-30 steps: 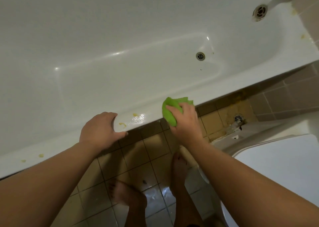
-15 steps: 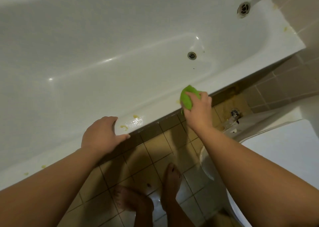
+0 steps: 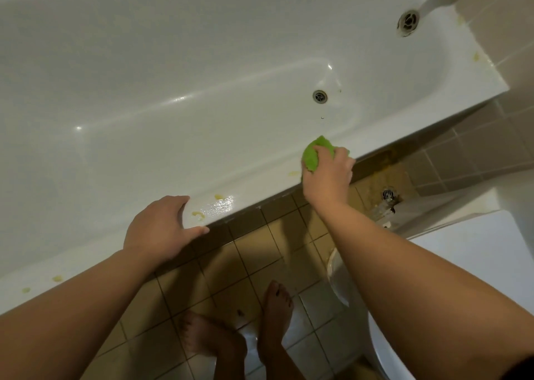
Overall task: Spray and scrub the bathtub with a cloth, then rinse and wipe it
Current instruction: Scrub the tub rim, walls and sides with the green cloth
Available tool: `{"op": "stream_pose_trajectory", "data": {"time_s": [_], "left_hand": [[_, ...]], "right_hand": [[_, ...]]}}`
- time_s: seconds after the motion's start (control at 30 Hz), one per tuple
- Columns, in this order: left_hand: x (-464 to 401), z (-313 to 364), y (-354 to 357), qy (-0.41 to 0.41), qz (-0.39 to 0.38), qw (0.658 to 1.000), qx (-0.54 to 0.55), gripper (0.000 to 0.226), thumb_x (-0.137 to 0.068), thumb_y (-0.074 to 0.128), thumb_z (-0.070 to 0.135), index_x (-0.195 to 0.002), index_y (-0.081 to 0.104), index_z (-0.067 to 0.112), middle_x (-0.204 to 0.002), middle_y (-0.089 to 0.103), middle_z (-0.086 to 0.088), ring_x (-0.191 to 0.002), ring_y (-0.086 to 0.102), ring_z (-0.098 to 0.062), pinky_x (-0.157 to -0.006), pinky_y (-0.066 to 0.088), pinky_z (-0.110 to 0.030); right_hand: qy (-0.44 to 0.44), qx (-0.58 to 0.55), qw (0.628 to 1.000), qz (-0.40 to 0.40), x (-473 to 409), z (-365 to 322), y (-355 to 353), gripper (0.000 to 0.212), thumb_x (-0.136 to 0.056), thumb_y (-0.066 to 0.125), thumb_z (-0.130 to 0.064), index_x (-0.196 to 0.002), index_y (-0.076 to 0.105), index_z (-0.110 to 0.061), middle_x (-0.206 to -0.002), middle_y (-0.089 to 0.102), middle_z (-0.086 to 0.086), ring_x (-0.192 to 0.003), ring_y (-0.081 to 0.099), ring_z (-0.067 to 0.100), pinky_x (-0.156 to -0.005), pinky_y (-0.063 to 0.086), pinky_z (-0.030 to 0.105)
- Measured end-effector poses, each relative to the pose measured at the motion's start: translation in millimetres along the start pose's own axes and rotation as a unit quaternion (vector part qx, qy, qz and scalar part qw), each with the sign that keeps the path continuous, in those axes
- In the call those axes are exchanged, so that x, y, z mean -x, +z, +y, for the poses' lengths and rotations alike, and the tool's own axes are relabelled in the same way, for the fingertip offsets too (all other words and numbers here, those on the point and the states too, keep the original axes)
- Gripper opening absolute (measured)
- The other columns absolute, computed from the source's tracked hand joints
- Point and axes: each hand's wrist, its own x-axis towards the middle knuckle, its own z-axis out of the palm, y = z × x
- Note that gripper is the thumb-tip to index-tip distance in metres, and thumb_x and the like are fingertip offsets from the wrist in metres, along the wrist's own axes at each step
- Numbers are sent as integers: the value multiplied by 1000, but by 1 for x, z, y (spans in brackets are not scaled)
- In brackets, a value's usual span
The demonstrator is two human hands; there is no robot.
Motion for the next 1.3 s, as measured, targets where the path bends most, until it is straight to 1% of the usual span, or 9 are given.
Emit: {"op": "stream_pose_trajectory", "data": {"time_s": [0.2,0.5,0.6,0.73,0.87,0.97,1.13,1.2,1.3], "left_hand": [[-1,4,-5,-10,-15,1000,3,92,-73,76,75,-147,52,26,-140,60,4,-123,57,-23,-96,51,-41],[-1,7,-7,-13,-16,1000,7,89,-70,79,73,-143,57,27,-137,63,3,-120,59,-24,-94,49,-40],[-1,11,-7,-16,-15,1000,15,90,-71,79,72,-144,56,26,-139,62,3,-122,59,-24,-96,48,-40],[0,14,-6,-28,-17,999,27,89,-71,81,69,-144,56,26,-140,62,3,-122,58,-24,-95,48,-40],[-2,15,-6,-32,-25,999,25,89,-72,82,67,-146,54,26,-141,60,3,-122,58,-24,-95,48,-39],[-3,15,-5,-27,-26,999,24,89,-72,83,66,-146,54,26,-140,61,2,-120,58,-24,-92,47,-37],[-6,14,0,-26,-20,999,39,89,-70,84,66,-145,55,27,-138,62,3,-119,58,-24,-87,46,-36],[-6,13,1,-26,-12,999,40,89,-70,84,66,-145,56,26,-138,62,2,-119,58,-24,-88,46,-36],[-4,12,2,-27,-5,999,43,90,-71,83,66,-146,55,25,-140,61,2,-121,58,-24,-93,47,-38]], "right_hand": [[-290,-17,946,-146,48,-15,9,62,-91,67,-28,-149,48,-29,-143,45,12,-133,40,31,-117,35,51],[-26,-28,999,-29,-5,18,-10,60,-100,54,-49,-151,45,-20,-145,40,14,-135,33,34,-116,34,52],[-87,-44,990,-101,30,-10,-3,67,-101,38,-59,-157,33,-23,-154,30,12,-143,24,35,-123,23,53],[-237,17,962,-138,22,15,-7,57,-106,44,-45,-158,38,-23,-150,38,17,-137,33,36,-120,24,50],[-109,2,993,-38,-22,47,-21,47,-107,45,-39,-149,49,-18,-141,44,17,-130,37,36,-115,32,52],[-57,-7,997,-53,-6,14,-13,46,-107,40,-42,-145,52,-18,-141,42,18,-131,35,37,-115,28,51],[-322,7,942,-90,43,-7,9,45,-104,49,-43,-140,60,-19,-129,55,20,-115,53,36,-102,46,50],[-276,31,953,-123,19,11,0,48,-106,45,-46,-149,51,-25,-144,46,18,-132,44,36,-114,38,52],[-118,-4,992,-51,-7,41,-15,48,-106,46,-44,-149,52,-22,-142,44,16,-133,38,35,-115,35,51]]}}
